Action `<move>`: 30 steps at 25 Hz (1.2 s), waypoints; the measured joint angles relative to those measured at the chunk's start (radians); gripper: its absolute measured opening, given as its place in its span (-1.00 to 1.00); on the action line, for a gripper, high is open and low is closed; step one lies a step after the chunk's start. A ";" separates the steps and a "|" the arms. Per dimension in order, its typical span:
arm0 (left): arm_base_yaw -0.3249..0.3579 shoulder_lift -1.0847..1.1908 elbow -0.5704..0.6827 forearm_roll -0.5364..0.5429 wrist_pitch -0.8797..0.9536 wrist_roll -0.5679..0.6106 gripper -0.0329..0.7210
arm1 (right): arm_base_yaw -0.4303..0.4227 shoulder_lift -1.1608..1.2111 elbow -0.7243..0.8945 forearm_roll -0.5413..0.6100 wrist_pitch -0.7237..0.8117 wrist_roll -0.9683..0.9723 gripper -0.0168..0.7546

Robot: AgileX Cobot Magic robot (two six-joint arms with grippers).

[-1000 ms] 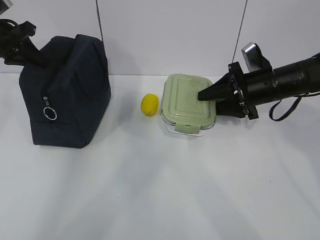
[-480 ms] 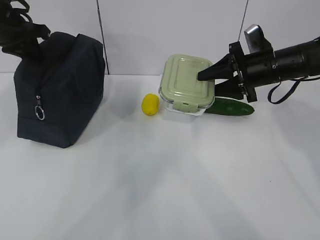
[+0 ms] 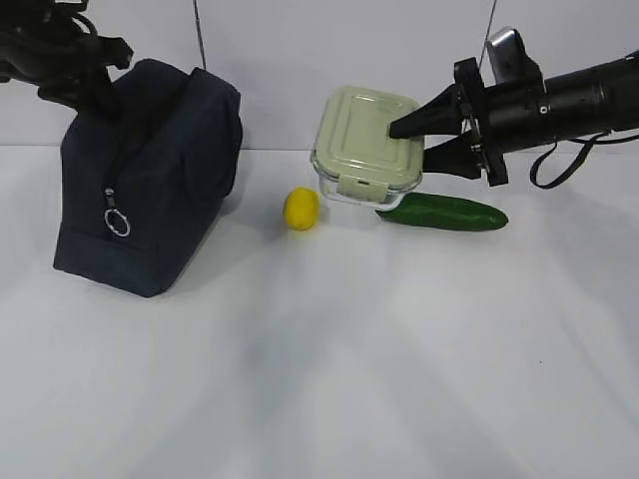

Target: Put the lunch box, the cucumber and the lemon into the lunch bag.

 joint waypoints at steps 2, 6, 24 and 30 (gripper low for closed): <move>-0.020 0.000 0.000 -0.004 0.000 -0.005 -0.85 | 0.022 0.000 -0.017 0.000 0.000 0.002 0.08; -0.040 0.000 0.000 -0.008 0.000 -0.016 -0.85 | 0.062 0.000 -0.072 0.000 0.011 0.006 0.08; -0.118 0.000 0.000 -0.065 -0.034 -0.037 -0.85 | 0.103 0.000 -0.152 0.134 0.020 0.035 0.08; -0.154 0.000 0.000 -0.069 -0.041 -0.056 -0.85 | 0.124 0.000 -0.152 0.180 0.020 0.023 0.08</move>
